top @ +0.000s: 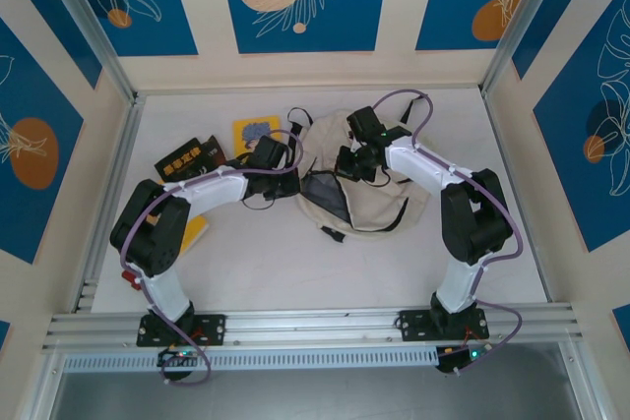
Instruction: Pack the student bag
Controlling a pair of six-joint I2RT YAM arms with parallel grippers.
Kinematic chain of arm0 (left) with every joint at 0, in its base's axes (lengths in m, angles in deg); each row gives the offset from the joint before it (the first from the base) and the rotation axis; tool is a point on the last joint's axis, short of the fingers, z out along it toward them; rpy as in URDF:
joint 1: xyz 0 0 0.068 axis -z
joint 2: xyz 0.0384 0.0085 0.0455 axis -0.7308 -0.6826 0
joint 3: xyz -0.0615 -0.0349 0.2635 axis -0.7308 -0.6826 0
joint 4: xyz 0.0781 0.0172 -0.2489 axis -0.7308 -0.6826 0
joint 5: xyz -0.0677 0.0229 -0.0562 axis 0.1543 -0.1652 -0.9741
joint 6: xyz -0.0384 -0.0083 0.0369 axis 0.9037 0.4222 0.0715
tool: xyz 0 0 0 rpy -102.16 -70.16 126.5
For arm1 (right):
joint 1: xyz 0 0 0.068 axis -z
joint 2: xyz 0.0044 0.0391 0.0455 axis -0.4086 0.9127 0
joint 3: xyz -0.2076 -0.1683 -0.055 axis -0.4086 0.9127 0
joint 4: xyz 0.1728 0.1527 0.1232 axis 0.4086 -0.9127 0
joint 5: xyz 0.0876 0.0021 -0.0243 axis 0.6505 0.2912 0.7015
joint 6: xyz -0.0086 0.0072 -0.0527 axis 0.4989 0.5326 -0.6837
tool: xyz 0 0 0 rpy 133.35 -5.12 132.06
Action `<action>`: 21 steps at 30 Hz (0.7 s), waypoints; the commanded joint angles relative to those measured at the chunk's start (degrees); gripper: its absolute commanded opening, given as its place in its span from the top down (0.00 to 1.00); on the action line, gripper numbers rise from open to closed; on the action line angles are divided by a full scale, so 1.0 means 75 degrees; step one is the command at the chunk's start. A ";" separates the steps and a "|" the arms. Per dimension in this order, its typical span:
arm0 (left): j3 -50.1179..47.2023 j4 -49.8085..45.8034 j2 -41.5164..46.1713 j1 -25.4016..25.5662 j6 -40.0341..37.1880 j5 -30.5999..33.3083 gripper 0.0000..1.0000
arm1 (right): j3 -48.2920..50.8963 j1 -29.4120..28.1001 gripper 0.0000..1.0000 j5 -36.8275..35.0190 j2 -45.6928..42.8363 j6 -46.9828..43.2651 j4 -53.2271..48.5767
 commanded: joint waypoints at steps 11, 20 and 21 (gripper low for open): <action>0.0368 -0.1393 0.0999 -0.0218 -0.0413 0.0185 0.43 | 0.0166 -0.0076 0.79 0.1451 -0.0429 -0.0439 0.0297; -0.0494 -0.2295 0.2544 -0.1706 -0.0639 0.1149 0.20 | 0.0251 -0.0625 0.27 0.1104 -0.1010 -0.0174 0.0346; -0.0596 -0.2460 0.2606 -0.1994 -0.0605 0.1303 0.18 | 0.0240 -0.0711 0.24 0.1030 -0.1010 -0.0126 0.0369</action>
